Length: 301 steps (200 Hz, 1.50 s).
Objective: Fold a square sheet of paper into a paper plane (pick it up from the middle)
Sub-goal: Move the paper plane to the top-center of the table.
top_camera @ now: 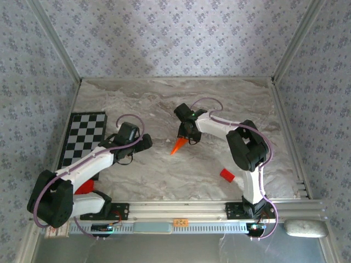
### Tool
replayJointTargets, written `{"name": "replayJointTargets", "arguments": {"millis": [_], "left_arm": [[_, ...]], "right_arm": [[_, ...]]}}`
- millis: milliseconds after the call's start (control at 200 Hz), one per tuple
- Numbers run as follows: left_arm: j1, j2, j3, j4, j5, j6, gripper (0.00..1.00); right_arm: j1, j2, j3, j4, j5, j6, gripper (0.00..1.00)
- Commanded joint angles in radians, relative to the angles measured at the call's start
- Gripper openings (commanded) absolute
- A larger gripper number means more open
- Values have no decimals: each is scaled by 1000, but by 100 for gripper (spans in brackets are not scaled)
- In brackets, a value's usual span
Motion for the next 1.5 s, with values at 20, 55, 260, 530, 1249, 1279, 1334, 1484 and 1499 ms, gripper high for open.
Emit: {"name": "replayJointTargets", "arguments": {"millis": [20, 55, 260, 530, 1249, 1279, 1334, 1484, 1499], "left_arm": [[8, -1, -2, -24, -20, 12, 100], [7, 2, -1, -22, -19, 11, 100], [9, 21, 11, -23, -18, 11, 100], [11, 25, 13, -29, -19, 6, 100], [105, -29, -43, 69, 167, -67, 100], [115, -35, -54, 85, 185, -75, 100], [134, -46, -67, 109, 211, -93, 100], [169, -85, -98, 146, 230, -140, 100], [171, -88, -101, 151, 232, -143, 100]], "right_arm": [[9, -39, -10, -58, 69, 27, 52], [10, -43, -15, -57, 69, 29, 50], [6, -41, -22, -52, 55, 33, 41], [3, -59, -33, -55, 88, 22, 18], [-20, -200, -61, 148, -172, -313, 7], [-22, -213, -81, 196, -232, -339, 7], [-32, -227, -117, 283, -331, -342, 7], [-65, -210, -195, 497, -553, -294, 8], [-68, -204, -202, 518, -576, -287, 7]]}}
